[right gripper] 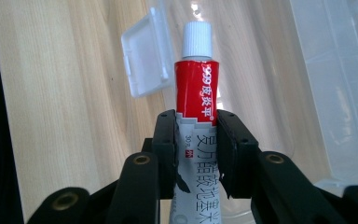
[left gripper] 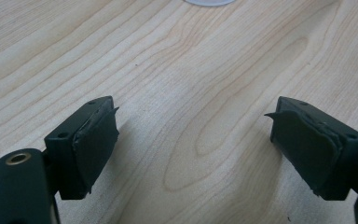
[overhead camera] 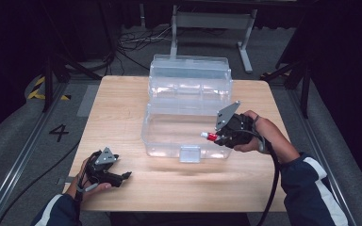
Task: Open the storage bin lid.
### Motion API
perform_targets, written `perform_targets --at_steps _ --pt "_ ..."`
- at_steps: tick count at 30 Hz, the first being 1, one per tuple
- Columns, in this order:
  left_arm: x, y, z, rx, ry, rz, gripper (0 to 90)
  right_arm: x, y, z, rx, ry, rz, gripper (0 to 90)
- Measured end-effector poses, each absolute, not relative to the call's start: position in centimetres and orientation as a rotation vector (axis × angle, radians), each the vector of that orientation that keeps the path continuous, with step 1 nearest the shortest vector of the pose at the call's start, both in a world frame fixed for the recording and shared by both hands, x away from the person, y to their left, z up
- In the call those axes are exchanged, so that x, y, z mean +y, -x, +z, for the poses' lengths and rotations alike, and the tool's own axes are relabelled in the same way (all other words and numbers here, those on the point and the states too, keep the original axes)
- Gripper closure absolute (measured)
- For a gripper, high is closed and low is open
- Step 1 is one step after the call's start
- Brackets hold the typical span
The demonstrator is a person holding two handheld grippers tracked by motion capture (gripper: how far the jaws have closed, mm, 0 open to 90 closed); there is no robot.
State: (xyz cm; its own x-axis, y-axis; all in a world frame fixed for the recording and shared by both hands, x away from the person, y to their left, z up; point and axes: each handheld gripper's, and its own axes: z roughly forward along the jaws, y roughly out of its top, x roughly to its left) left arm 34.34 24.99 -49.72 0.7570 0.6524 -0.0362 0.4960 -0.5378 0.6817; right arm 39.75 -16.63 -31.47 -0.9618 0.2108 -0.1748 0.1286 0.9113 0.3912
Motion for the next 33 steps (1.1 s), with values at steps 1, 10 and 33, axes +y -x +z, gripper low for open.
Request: perform_targets --at_steps 1,10,33 --pt "25.0 -34.3 -49.7 0.855 -2.253 0.289 15.0 -16.6 -39.9 -31.5 2.863 -0.252 0.56 70.8" --pt "25.0 -34.3 -49.7 0.856 -2.253 0.289 14.9 -15.9 -41.1 -31.7 2.865 -0.273 0.526 70.8" --pt "25.0 -34.3 -49.7 0.856 -2.253 0.288 14.9 -14.7 -45.2 -33.8 2.902 -0.304 0.418 70.9"
